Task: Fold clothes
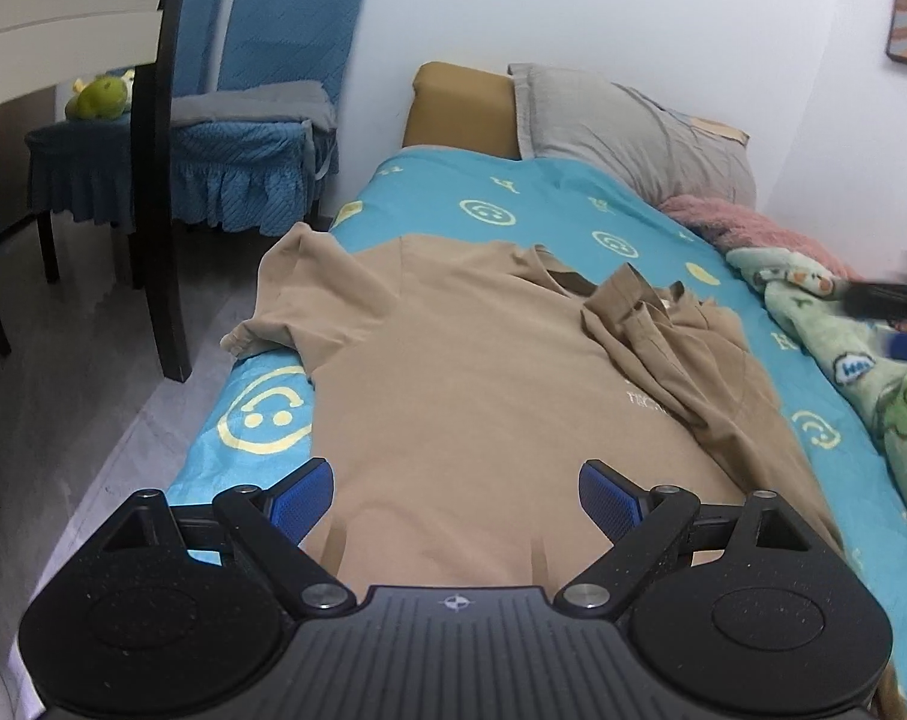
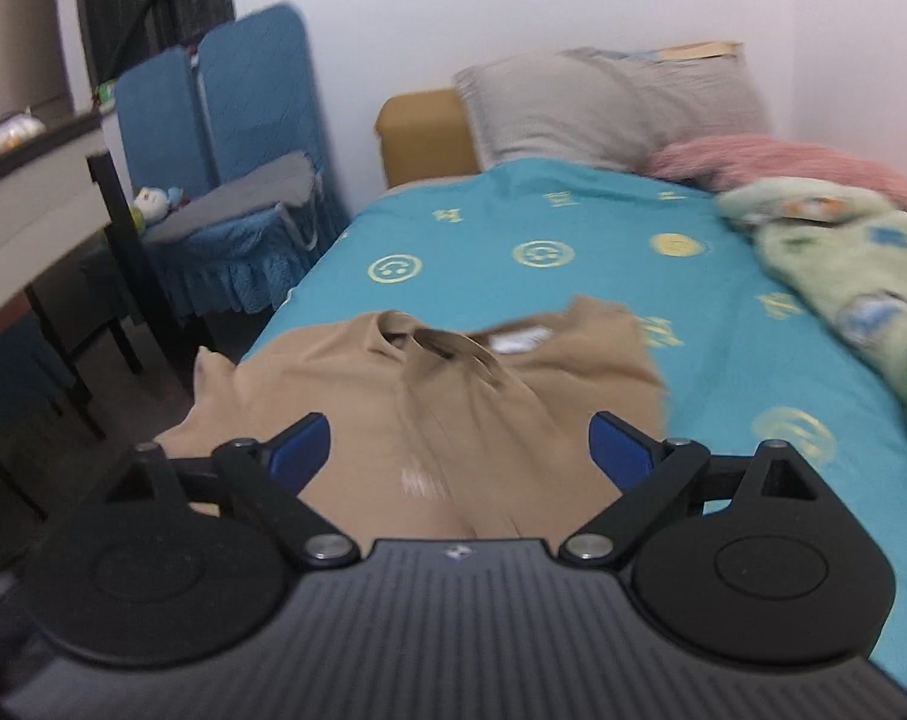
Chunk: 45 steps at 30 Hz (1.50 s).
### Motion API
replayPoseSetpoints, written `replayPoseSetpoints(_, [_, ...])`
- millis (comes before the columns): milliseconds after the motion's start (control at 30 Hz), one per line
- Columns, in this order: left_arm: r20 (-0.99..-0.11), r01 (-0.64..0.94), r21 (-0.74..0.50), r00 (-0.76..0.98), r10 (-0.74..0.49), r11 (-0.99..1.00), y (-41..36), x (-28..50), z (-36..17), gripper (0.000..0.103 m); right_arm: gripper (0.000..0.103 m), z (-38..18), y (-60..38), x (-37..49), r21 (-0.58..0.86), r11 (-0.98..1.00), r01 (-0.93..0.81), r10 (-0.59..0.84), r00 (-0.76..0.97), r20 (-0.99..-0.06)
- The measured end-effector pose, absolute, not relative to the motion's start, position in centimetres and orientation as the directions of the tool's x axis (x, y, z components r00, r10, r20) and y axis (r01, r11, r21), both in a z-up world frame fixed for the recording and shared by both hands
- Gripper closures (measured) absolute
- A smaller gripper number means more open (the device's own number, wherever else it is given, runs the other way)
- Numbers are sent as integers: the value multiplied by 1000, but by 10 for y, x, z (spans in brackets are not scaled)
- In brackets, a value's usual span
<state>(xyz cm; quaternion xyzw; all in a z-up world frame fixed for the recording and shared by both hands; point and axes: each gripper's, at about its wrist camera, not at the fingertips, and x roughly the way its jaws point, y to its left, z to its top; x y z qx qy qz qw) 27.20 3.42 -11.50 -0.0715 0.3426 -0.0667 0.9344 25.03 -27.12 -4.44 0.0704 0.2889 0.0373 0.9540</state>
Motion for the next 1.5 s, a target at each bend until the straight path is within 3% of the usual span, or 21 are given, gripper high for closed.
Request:
replayPoseSetpoints(133, [-669, 96, -189, 716, -200, 977, 21, 258, -120, 12, 8, -27, -299, 162, 177, 984, 33, 70, 836, -545])
replayPoseSetpoints(333, [-696, 204, -172, 667, -265, 964, -12, 216, -110, 12, 8, -11, -350, 71, 321, 938, 130, 7, 920, -392])
replayPoseSetpoints(533, [-728, 265, -259, 579, -368, 929, -59, 182, -100, 14, 8, -13, -399, 57, 343, 909, 236, -114, 933, -341])
replayPoseSetpoints(833, [-764, 355, -339, 436, -475, 871, -188, 151, -112, 17, 8, -34, -451, 44, 427, 847, 316, -160, 919, -361])
replayPoseSetpoints(933, [-813, 379, -275, 399, -424, 884, -232, 146, -131, 27, 8, -40, -457, 41, 464, 825, 324, -147, 914, -377])
replayPoseSetpoints(1033, [-837, 384, -200, 411, -361, 902, -257, 143, -148, 55, 8, -44, -458, 41, 468, 821, 326, -145, 913, -382])
replayPoseSetpoints(1100, [-820, 395, -163, 455, -347, 904, -256, 142, -149, 100, 8, -44, -457, 41, 468, 824, 321, -140, 914, -381])
replayPoseSetpoints(1200, [-812, 368, -245, 427, -397, 897, -235, 147, -149, 100, 8, -45, -460, 40, 485, 816, 314, -129, 917, -377])
replayPoseSetpoints(1333, [-824, 358, -208, 436, -360, 910, -216, 149, -149, 99, 8, -47, -464, 41, 516, 798, 312, -112, 918, -381])
replayPoseSetpoints(1433, [-813, 383, -199, 449, -370, 902, -209, 142, -140, 89, 8, -47, -464, 41, 523, 796, 305, -102, 919, -381])
replayPoseSetpoints(1500, [-789, 398, -182, 486, -375, 899, -210, 136, -129, 72, 8, -47, -462, 41, 516, 800, 306, -105, 918, -381])
